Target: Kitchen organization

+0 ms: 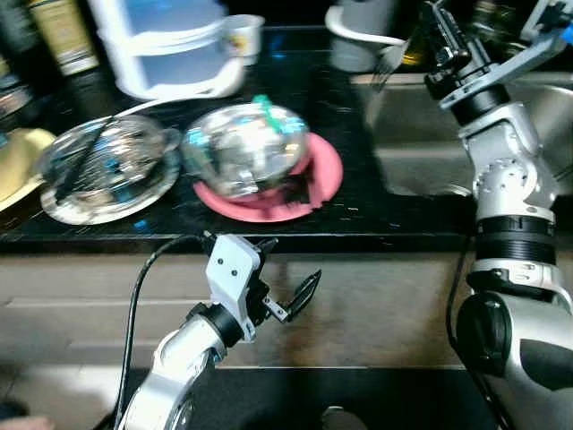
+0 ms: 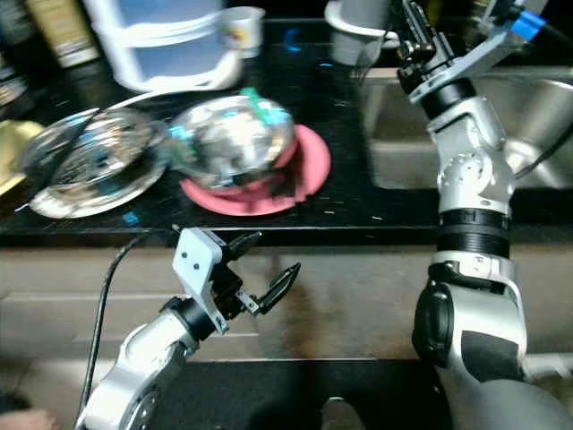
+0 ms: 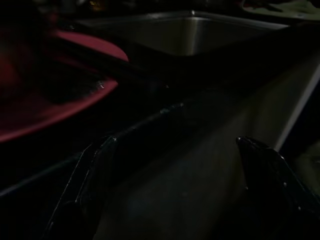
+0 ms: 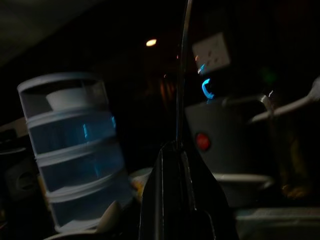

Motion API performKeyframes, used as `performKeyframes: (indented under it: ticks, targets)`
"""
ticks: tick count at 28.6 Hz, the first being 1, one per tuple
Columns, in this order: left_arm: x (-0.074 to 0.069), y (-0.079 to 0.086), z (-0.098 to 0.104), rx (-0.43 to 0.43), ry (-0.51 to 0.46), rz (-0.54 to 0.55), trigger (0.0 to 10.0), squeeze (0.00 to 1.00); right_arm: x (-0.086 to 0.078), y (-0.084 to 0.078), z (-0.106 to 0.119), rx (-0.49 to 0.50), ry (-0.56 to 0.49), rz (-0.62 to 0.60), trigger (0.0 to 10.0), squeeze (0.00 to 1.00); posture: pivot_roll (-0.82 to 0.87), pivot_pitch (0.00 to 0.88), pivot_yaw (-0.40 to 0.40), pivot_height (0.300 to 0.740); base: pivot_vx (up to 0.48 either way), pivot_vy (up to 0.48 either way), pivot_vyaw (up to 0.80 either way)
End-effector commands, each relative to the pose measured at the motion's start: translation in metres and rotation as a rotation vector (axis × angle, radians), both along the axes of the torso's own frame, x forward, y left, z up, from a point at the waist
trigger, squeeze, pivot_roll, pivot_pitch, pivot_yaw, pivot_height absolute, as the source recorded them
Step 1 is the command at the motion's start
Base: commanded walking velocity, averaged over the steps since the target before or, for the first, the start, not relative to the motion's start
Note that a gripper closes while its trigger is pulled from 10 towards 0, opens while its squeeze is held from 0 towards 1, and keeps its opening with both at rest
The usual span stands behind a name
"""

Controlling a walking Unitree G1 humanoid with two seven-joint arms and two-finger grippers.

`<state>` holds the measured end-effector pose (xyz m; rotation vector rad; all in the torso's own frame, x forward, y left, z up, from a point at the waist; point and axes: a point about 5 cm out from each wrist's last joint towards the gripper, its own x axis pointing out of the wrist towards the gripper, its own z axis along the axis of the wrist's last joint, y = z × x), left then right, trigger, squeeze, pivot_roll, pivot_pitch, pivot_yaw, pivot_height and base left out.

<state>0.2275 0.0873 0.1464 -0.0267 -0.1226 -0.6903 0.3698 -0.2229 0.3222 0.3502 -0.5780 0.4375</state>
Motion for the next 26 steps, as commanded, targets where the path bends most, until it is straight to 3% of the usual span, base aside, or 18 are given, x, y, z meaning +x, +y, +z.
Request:
performKeyframes:
  ticks: [1, 11, 16, 26]
  targets:
    - [-0.004, 0.005, -0.003, 0.025, 0.019, 0.030, 10.0, 0.00, 0.002, 0.006, -0.004, -0.007, 0.010, 0.012, 10.0, 0.00, 0.01, 0.100, -0.025, 0.740, 0.000, 0.000, 0.00]
    - [-0.006, 0.003, -0.005, 0.031, 0.035, 0.033, 10.0, 0.00, 0.001, 0.004, -0.011, -0.030, 0.032, -0.007, 10.0, 0.00, 0.01, 0.106, -0.021, 0.740, 0.000, 0.000, 0.00]
    - [-0.003, 0.012, -0.007, 0.032, 0.053, 0.086, 10.0, 0.00, 0.002, 0.012, -0.020, -0.058, 0.052, 0.005, 10.0, 0.00, 0.01, 0.106, -0.021, 0.740, 0.000, 0.000, 0.00]
    - [-0.007, 0.012, -0.008, 0.017, 0.082, 0.087, 10.0, 0.00, 0.002, 0.026, -0.026, -0.071, 0.059, 0.046, 10.0, 0.00, 0.01, 0.106, -0.026, 0.740, 0.000, -0.383, 0.00]
